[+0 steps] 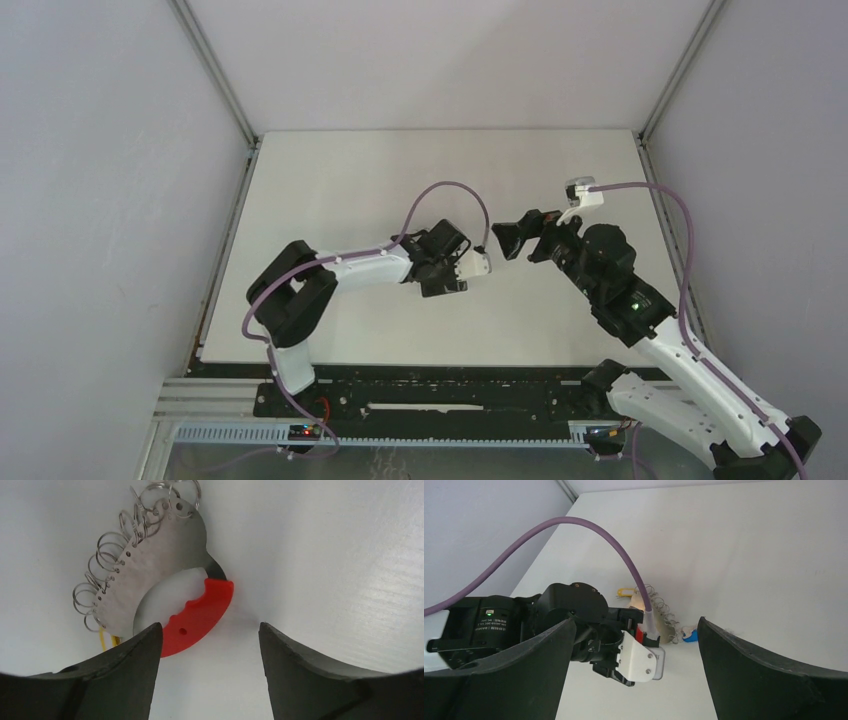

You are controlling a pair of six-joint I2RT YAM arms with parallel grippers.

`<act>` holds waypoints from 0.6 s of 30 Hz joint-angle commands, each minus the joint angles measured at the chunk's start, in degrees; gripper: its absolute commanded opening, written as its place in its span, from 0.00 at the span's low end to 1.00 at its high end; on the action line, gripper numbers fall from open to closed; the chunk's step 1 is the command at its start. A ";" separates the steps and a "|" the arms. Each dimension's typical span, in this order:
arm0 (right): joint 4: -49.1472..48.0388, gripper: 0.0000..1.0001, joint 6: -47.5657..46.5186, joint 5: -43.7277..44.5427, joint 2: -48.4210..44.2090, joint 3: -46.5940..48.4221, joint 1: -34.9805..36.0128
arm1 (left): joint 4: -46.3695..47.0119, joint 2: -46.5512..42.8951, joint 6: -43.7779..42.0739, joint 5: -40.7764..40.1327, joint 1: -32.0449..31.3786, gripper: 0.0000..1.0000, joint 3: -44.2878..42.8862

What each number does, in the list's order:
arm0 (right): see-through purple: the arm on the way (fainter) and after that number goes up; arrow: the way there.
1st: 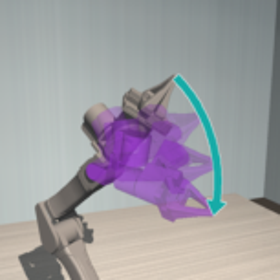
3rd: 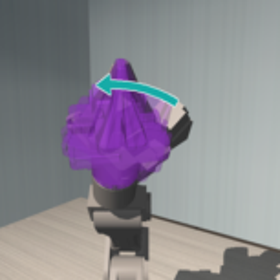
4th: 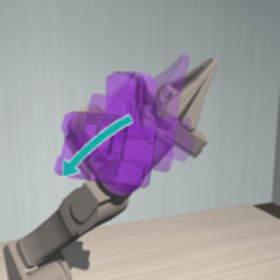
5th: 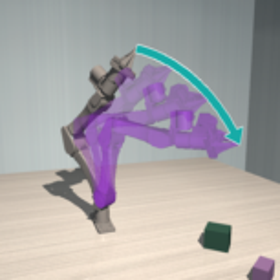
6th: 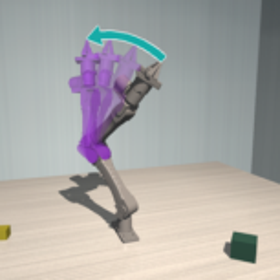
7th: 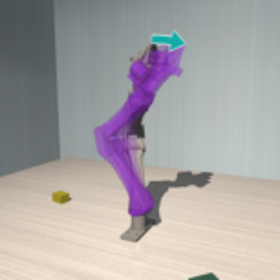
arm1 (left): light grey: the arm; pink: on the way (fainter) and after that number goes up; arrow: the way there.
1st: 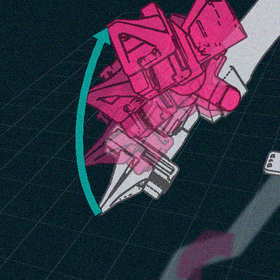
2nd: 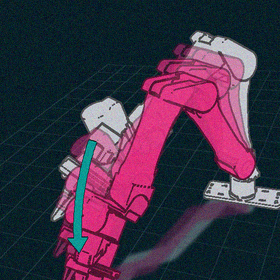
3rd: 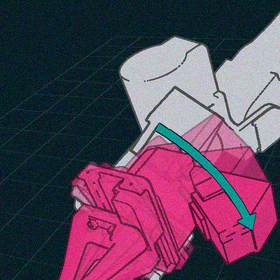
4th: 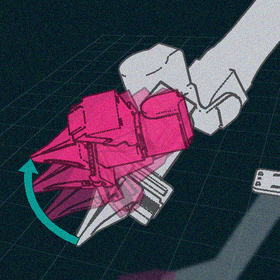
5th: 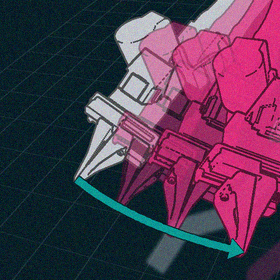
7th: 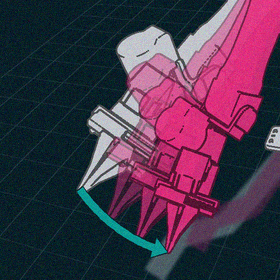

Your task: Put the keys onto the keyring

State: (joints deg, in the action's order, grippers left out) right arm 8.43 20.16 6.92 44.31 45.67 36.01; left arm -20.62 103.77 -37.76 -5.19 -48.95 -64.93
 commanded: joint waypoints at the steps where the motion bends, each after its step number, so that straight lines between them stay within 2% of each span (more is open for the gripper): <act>1: 1.09 1.00 1.56 1.35 -1.16 0.38 -0.96 | -3.67 -2.02 5.18 2.09 0.76 0.78 -0.43; 3: 1.34 1.00 1.43 2.02 -1.04 0.38 -1.31 | -5.49 -3.69 6.08 2.83 1.07 0.96 -1.33; 4: 1.46 1.00 1.42 2.43 -1.00 0.26 -1.64 | -6.94 -4.76 6.95 3.64 1.42 0.99 -2.30; 8: 0.87 1.00 1.28 5.21 -1.09 -1.21 -2.76 | -15.46 -9.78 11.67 11.43 6.64 1.00 -9.52; 12: 0.10 1.00 0.31 9.43 -0.58 -3.41 -5.58 | -20.40 -15.43 17.88 17.77 17.30 1.00 -16.95; 15: -0.29 1.00 0.10 17.79 0.95 -5.14 -7.26 | -17.34 -22.24 19.57 19.53 27.41 1.00 -15.03; 18: -3.21 1.00 -2.76 25.13 2.84 -8.02 -8.61 | -13.49 -30.61 19.87 18.80 35.39 1.00 -9.46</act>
State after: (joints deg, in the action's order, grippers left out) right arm 9.32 20.21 19.99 45.47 40.32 29.17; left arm -35.88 83.99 -21.63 10.81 -21.28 -78.41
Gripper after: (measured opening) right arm 0.997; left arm 0.996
